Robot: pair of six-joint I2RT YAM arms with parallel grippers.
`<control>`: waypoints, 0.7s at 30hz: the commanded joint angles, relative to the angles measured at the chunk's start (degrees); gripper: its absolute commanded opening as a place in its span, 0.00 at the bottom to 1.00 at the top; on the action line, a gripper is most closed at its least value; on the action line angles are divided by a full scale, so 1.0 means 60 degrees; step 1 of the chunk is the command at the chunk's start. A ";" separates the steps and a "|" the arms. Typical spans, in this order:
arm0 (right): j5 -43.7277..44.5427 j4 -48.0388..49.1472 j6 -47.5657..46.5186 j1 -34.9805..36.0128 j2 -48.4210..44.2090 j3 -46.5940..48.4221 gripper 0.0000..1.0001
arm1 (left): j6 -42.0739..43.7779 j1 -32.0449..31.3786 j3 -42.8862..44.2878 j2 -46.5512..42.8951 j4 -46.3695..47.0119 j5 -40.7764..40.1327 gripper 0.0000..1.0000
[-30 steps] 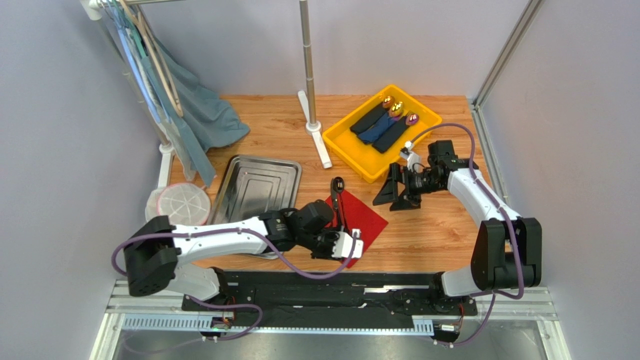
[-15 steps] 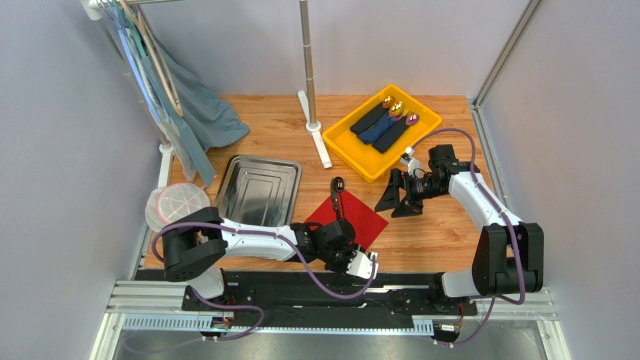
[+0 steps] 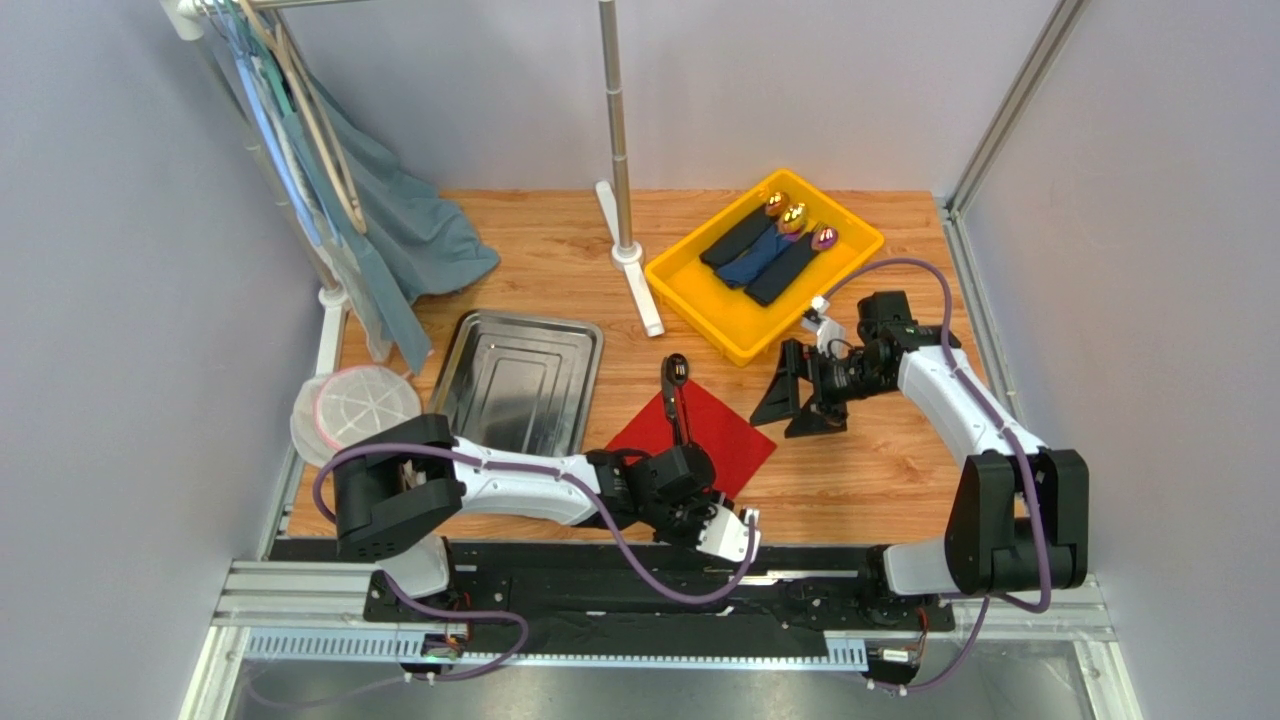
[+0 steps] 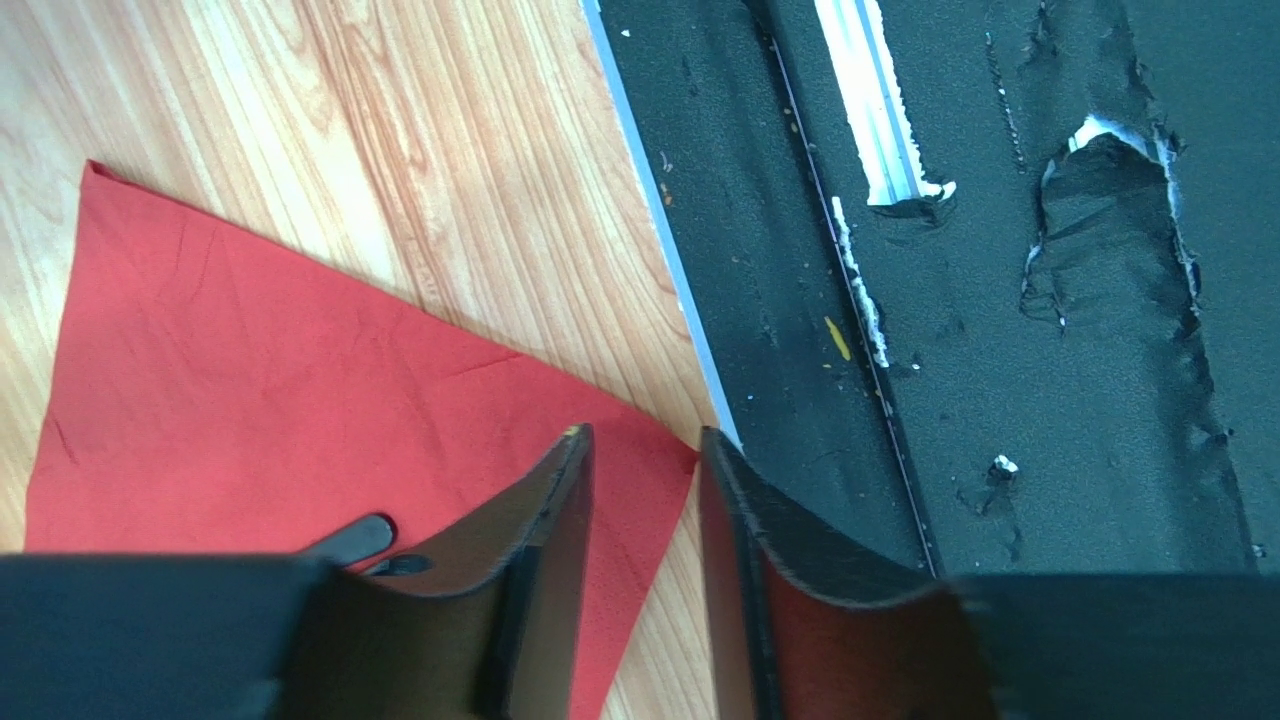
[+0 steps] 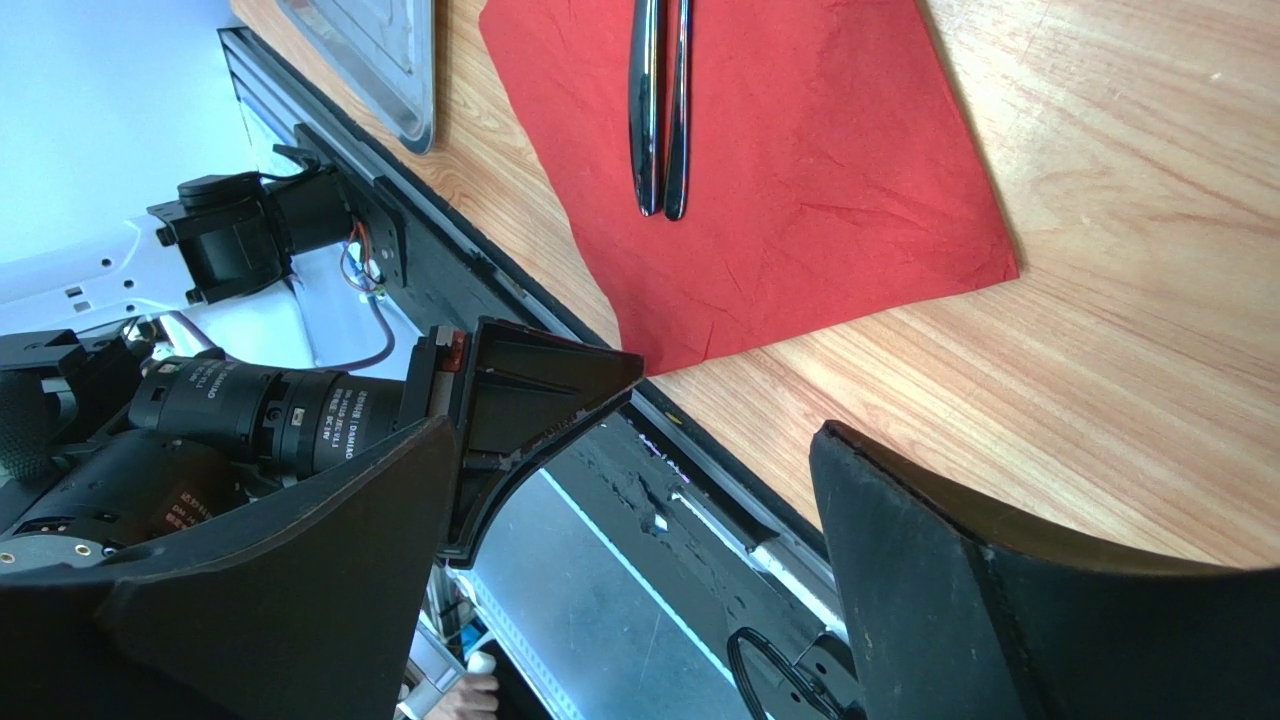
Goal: Place the utensils on the paper napkin and roll it up
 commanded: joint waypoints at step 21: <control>0.0051 0.0037 -0.0029 0.0012 -0.0137 0.0104 0.95 | 0.0273 -0.0074 -0.0014 -0.0054 0.0123 0.0585 0.45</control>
